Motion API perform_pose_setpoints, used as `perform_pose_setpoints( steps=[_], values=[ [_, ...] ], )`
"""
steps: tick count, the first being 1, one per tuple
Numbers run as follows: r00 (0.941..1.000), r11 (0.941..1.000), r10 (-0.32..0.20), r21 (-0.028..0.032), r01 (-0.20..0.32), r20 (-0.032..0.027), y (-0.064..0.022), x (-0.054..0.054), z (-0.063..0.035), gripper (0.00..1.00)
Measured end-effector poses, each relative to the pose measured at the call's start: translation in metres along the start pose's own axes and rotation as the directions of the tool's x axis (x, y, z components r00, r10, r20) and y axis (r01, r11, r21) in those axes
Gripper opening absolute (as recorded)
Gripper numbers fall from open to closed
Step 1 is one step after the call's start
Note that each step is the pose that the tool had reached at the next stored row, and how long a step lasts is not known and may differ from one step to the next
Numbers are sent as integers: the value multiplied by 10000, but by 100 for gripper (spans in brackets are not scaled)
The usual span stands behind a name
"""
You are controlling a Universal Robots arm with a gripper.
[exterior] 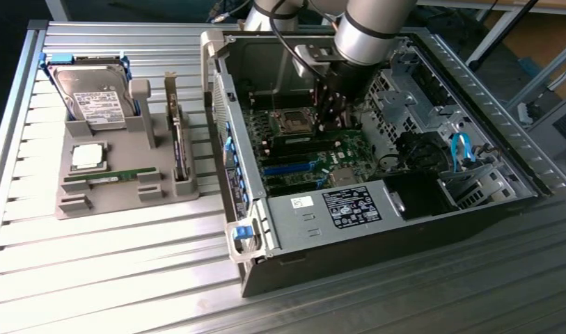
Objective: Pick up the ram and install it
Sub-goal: 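Insert the ram into the slot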
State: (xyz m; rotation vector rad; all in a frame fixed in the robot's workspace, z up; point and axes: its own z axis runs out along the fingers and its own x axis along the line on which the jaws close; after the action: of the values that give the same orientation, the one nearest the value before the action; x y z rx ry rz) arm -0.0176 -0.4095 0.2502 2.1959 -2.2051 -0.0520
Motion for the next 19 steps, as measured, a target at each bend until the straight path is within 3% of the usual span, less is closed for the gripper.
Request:
perform_pose_setpoints(
  steps=[19],
  values=[
    [10000,10000,0,0,0,0,-4,20,79,12]
  ],
)
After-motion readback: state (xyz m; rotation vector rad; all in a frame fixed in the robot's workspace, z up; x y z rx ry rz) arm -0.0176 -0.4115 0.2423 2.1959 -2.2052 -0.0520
